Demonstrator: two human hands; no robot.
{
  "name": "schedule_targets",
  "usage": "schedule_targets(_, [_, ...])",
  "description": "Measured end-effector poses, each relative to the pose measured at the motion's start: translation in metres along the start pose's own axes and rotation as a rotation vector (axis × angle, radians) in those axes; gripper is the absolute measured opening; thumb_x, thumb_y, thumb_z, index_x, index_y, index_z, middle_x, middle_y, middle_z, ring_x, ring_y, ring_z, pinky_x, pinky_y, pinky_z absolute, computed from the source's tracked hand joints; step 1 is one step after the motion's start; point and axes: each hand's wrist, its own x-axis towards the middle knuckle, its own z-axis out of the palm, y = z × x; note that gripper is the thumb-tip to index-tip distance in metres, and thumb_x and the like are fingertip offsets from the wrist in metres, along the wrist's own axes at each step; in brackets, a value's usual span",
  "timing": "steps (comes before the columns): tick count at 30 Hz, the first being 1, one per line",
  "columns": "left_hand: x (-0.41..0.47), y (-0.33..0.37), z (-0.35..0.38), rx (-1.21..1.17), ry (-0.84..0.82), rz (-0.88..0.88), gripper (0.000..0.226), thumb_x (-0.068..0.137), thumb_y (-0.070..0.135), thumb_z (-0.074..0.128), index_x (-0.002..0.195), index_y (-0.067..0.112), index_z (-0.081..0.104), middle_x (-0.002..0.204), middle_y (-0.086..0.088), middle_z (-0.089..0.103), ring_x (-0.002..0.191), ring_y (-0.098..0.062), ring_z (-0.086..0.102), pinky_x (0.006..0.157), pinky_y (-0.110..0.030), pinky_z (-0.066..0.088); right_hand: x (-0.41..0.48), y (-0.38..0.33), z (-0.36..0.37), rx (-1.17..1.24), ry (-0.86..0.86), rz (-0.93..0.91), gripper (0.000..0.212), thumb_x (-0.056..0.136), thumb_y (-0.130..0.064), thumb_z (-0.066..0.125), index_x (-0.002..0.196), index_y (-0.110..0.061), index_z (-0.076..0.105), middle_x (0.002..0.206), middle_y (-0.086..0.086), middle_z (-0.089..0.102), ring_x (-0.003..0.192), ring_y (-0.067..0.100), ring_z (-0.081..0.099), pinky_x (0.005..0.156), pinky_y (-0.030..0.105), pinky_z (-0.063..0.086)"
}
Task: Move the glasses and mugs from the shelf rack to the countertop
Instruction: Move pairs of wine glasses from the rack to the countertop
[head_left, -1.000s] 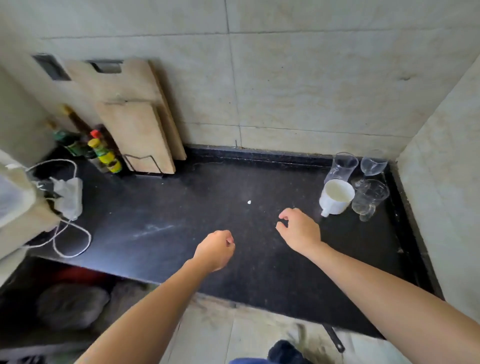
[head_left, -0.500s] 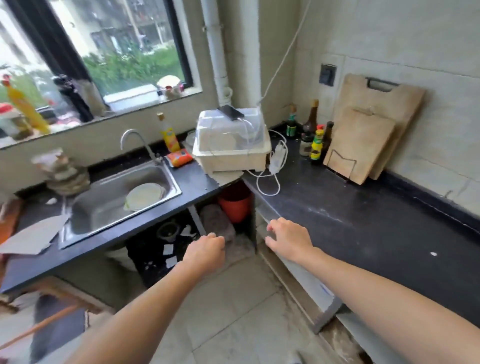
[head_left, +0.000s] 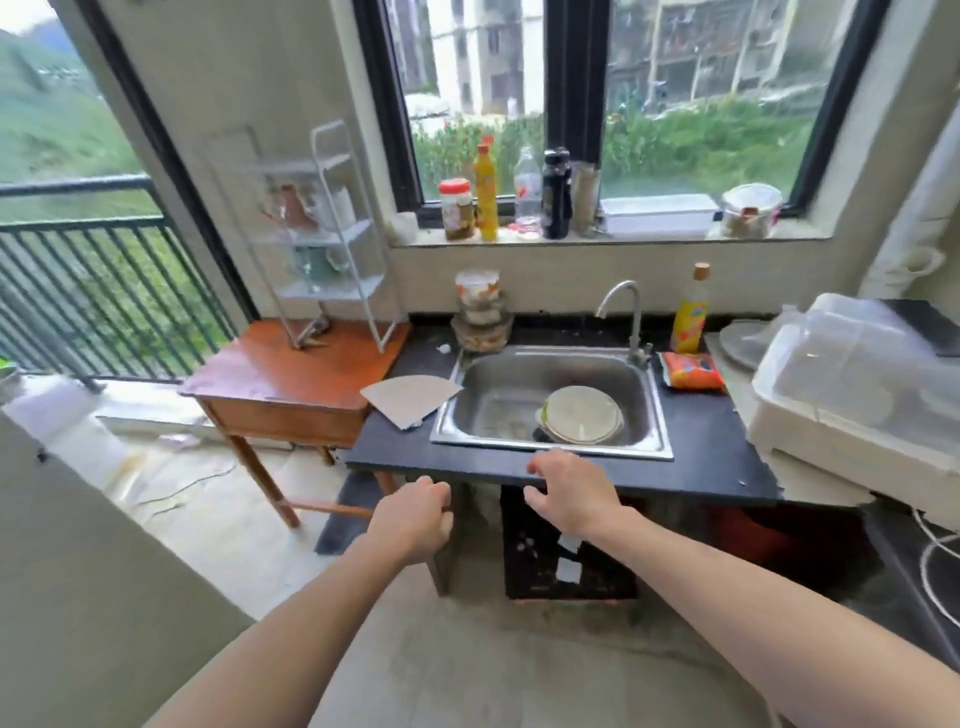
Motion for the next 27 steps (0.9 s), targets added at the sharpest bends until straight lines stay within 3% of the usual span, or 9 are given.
schedule_targets(4, [0.021,-0.064,-0.026,-0.044,0.034,-0.15,0.018,0.094,0.031,0.048,0.105,0.022,0.058,0.108,-0.001,0.06,0.095,-0.017,0.059,0.078,-0.033,0.053,0.084,-0.05,0.01,-0.032,-0.038,-0.142,0.034,0.088,-0.039,0.053,0.116,-0.021,0.062,0.115,0.003,0.063,0.106,0.027,0.061,0.085,0.039,0.049])
schedule_targets(7, [0.027,-0.118,-0.043,-0.049,0.076,-0.233,0.021,0.095,0.031,0.045,0.107,0.019,0.057,0.111,-0.002,0.06,0.094,-0.017,0.056,0.069,-0.027,0.042,0.139,-0.093,0.025,-0.022,-0.052,-0.225,0.031,0.087,-0.038,0.054,0.111,-0.02,0.062,0.112,0.004,0.065,0.104,0.028,0.062,0.079,0.037,0.047])
schedule_targets(10, [0.04,-0.173,-0.055,-0.067,0.105,-0.317,0.024,0.094,0.031,0.045,0.111,0.019,0.057,0.117,-0.002,0.059,0.105,-0.022,0.057,0.08,-0.034,0.044,0.187,-0.137,0.041,-0.002,-0.055,-0.293,0.033,0.087,-0.039,0.056,0.113,-0.021,0.063,0.116,0.002,0.066,0.104,0.025,0.062,0.085,0.037,0.051])
schedule_targets(14, [0.077,-0.253,-0.07,-0.083,0.135,-0.357,0.028,0.093,0.033,0.045,0.114,0.022,0.058,0.12,-0.001,0.058,0.107,-0.023,0.057,0.081,-0.034,0.044,0.255,-0.192,0.067,0.026,-0.026,-0.338,0.031,0.088,-0.041,0.056,0.113,-0.023,0.063,0.112,0.0,0.067,0.098,0.021,0.063,0.083,0.038,0.053])
schedule_targets(21, [0.147,-0.379,-0.127,-0.085,0.147,-0.295,0.029,0.091,0.034,0.044,0.114,0.021,0.059,0.118,-0.001,0.058,0.105,-0.022,0.058,0.075,-0.032,0.04,0.38,-0.276,0.075,0.069,0.03,-0.237,0.037,0.088,-0.041,0.057,0.12,-0.025,0.059,0.115,-0.001,0.066,0.103,0.024,0.063,0.084,0.036,0.048])
schedule_targets(27, [0.22,-0.435,-0.175,-0.201,0.221,-0.244,0.029,0.089,0.03,0.045,0.11,0.018,0.062,0.111,-0.003,0.064,0.098,-0.022,0.059,0.074,-0.031,0.044,0.467,-0.305,0.062,0.149,0.132,-0.139,0.04,0.087,-0.04,0.062,0.124,-0.022,0.059,0.108,-0.004,0.068,0.094,0.018,0.063,0.078,0.033,0.049])
